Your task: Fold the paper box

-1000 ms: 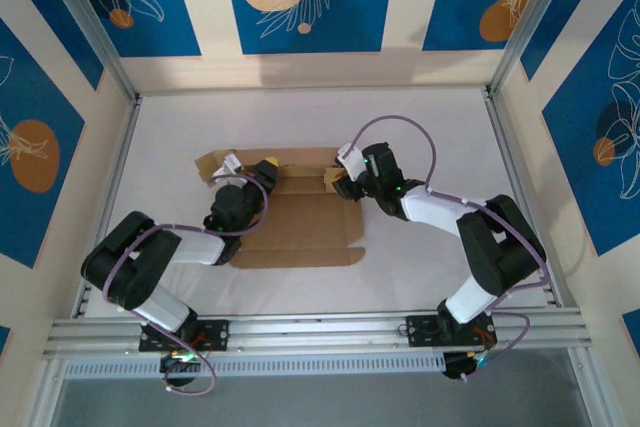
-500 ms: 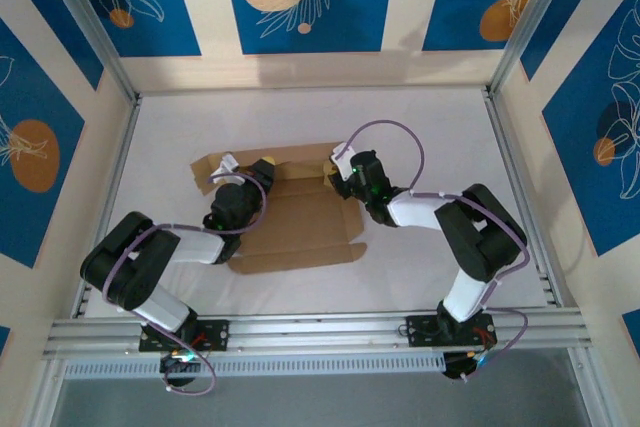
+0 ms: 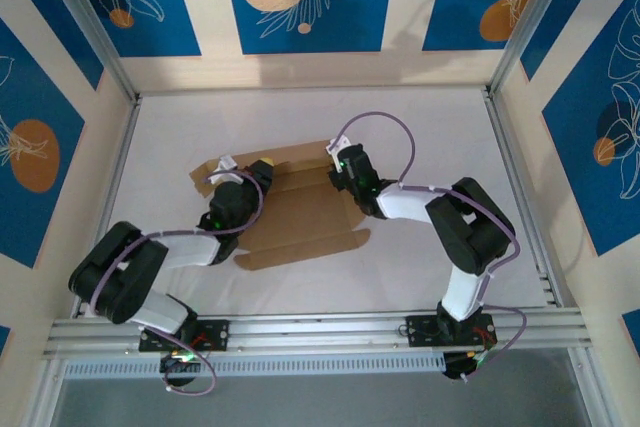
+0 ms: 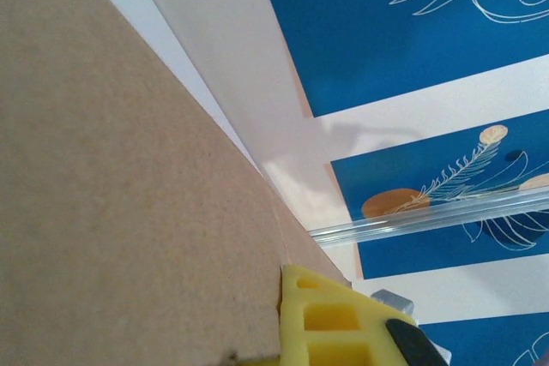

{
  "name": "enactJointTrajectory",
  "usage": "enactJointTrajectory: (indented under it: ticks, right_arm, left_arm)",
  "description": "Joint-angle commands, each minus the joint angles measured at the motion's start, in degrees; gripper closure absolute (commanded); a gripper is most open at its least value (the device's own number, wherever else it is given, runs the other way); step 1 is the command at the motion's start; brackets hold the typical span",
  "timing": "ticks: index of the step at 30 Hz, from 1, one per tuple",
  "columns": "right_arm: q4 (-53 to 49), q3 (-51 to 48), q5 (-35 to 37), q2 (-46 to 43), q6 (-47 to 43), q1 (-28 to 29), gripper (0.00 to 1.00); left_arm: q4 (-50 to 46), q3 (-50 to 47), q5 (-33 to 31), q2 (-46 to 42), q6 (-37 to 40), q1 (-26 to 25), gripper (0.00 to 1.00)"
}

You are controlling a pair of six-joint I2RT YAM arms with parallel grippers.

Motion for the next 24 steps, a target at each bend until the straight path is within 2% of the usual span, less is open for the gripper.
enactJointTrajectory:
  ticks: [1, 7, 11, 15, 17, 18, 22, 24]
  right_arm:
    - [-4.31, 3.03, 7.79, 2.57, 1.55, 1.12, 0.81]
    - [-7.44, 5.22, 16.78, 4.33, 4.37, 2.41, 0.87]
    - [-7.88, 6.69, 19.75, 5.28, 4.56, 3.33, 0.9]
    - [-8.67, 6.12, 18.22, 3.57, 6.6, 3.51, 0.91]
    - [-8.26, 3.47, 12.61, 0.8, 5.83, 3.56, 0.93]
    - [-8.13, 2.14, 10.84, -0.5, 5.44, 3.49, 0.94]
    - [-9.32, -3.34, 0.77, -6.7, 4.33, 2.24, 0.97]
    - [-11.31, -5.07, -4.12, -9.77, 3.57, 1.24, 0.97]
  left_arm:
    - [-6.34, 1.82, 1.66, -3.78, 0.06, -1.65, 1.0]
    - [-16.69, 3.81, -0.79, -8.42, -3.48, -2.52, 1.0]
    - [-21.27, 5.42, -1.15, -9.7, -5.89, -2.96, 1.0]
    - [-22.33, 6.03, -1.41, -10.62, -6.41, -3.11, 1.0]
    - [-23.25, 6.25, -1.84, -11.71, -5.1, -3.04, 1.0]
    - [-24.02, 6.23, -2.0, -12.29, -4.33, -2.88, 0.94]
    - [-28.58, 5.94, -1.89, -15.24, -1.92, -1.72, 0.57]
    - [-30.71, 6.05, -0.68, -16.77, 0.19, -1.2, 0.45]
